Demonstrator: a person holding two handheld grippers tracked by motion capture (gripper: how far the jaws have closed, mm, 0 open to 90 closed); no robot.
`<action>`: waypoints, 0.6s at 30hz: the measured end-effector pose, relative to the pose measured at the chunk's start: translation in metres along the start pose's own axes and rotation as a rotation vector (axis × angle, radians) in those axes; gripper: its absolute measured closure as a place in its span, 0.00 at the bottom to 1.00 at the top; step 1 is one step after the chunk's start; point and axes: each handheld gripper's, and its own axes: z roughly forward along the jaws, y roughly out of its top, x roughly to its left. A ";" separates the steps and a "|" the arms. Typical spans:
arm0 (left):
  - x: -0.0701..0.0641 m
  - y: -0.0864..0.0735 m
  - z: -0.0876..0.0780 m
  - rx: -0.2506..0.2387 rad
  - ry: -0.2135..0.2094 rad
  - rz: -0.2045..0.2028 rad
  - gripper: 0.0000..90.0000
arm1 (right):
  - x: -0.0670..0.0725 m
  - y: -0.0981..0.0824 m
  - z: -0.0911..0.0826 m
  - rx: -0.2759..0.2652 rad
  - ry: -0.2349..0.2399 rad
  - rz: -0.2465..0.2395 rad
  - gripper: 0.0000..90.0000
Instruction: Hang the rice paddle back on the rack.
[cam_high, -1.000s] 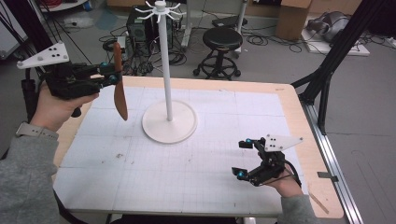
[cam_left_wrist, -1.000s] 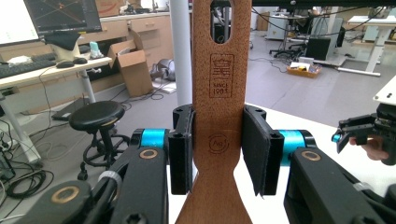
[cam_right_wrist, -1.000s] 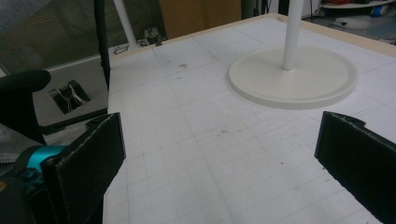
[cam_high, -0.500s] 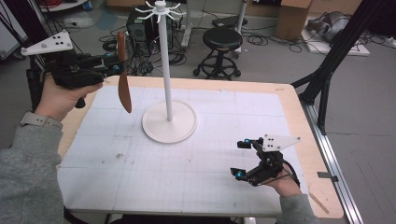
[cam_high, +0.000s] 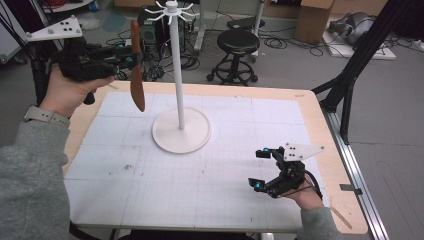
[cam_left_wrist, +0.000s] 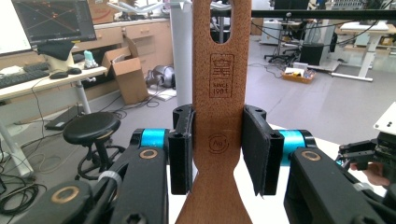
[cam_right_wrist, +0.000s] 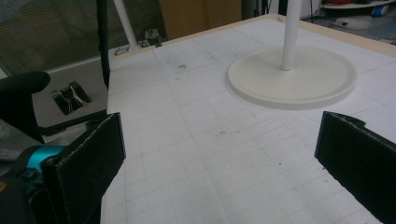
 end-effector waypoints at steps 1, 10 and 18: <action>0.000 0.001 0.002 0.001 0.001 -0.003 0.72 | 0.000 0.000 0.000 -0.001 0.001 0.002 0.01; -0.001 0.010 0.015 0.005 0.006 -0.003 0.72 | 0.000 0.000 -0.002 -0.005 0.001 -0.002 0.01; 0.002 0.012 0.016 0.004 0.023 -0.013 0.72 | 0.001 0.000 -0.003 -0.014 0.002 -0.001 0.01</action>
